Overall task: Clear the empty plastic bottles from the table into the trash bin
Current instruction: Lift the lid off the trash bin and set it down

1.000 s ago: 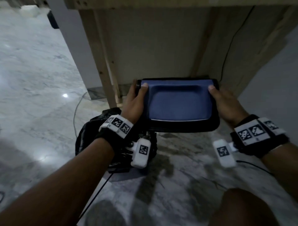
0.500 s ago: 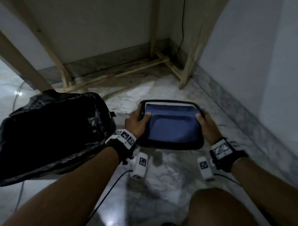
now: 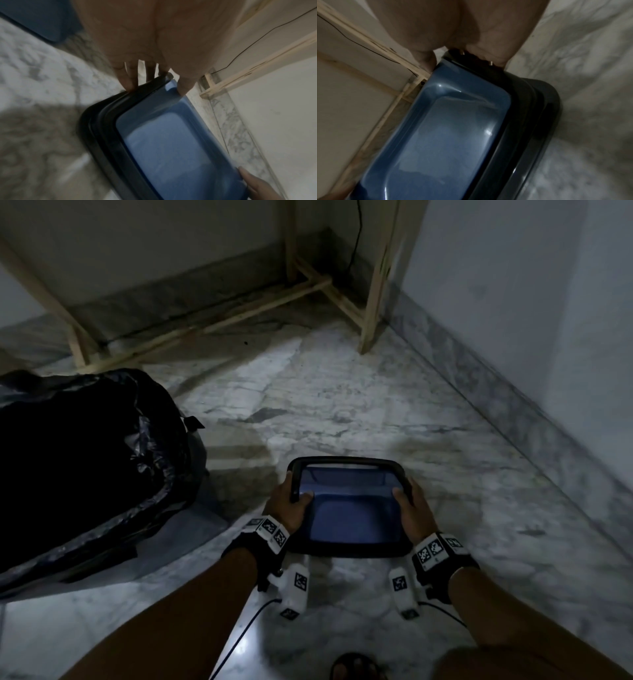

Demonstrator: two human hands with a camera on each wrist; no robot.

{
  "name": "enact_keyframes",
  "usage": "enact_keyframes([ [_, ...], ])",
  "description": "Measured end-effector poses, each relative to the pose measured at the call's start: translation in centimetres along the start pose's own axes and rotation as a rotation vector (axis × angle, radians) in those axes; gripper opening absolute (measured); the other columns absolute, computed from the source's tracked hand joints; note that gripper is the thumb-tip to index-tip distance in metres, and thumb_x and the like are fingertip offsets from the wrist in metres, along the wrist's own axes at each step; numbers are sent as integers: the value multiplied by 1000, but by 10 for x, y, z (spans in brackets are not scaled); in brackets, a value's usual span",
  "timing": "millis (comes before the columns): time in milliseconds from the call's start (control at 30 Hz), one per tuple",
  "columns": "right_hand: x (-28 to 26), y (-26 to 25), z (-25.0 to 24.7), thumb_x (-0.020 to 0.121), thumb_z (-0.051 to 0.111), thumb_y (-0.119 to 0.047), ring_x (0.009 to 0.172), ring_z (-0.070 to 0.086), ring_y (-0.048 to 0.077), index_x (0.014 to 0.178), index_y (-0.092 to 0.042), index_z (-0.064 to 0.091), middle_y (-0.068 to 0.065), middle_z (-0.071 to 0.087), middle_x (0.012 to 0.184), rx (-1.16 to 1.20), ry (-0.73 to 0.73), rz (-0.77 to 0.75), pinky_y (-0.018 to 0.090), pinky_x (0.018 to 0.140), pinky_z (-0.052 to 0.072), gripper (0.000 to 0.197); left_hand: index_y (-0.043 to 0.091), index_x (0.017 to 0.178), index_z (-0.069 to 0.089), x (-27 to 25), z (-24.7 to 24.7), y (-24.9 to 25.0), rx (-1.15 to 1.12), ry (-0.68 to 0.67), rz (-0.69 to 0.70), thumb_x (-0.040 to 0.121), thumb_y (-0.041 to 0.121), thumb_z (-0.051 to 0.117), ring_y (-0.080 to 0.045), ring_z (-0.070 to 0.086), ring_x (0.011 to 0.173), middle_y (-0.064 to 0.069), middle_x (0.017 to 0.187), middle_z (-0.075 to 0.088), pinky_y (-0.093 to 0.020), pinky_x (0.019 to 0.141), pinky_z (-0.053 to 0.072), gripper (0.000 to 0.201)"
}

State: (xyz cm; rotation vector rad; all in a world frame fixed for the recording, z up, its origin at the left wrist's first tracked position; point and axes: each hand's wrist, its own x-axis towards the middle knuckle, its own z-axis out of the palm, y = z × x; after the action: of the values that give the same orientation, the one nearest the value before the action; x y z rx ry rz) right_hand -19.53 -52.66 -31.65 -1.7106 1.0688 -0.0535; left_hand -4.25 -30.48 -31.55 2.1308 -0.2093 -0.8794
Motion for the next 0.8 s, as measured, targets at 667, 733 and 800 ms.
enact_keyframes([
  [667,-147,-377,-151,97,54,-26,136,45,17,138,-27,50,-1,49,147,-121,-135,-317,33,111,36,42,26,141,47,-217,-172,309,-100,105,88,92,29,64,-27,53,128,-8,146,45,-36,104,46,52],
  [733,-174,-432,-161,97,54,-26,134,45,16,139,-28,50,-2,49,147,-121,-178,-344,35,111,38,42,43,133,49,-248,-215,345,-135,92,75,90,36,63,-27,57,123,-7,141,49,-43,101,51,45],
  [800,-200,-486,-167,96,55,-23,132,47,15,138,-28,51,-5,51,143,-111,-197,-379,36,110,40,42,67,111,46,-279,-260,377,-178,105,69,81,51,60,-28,62,117,-7,133,56,-49,95,55,37],
])
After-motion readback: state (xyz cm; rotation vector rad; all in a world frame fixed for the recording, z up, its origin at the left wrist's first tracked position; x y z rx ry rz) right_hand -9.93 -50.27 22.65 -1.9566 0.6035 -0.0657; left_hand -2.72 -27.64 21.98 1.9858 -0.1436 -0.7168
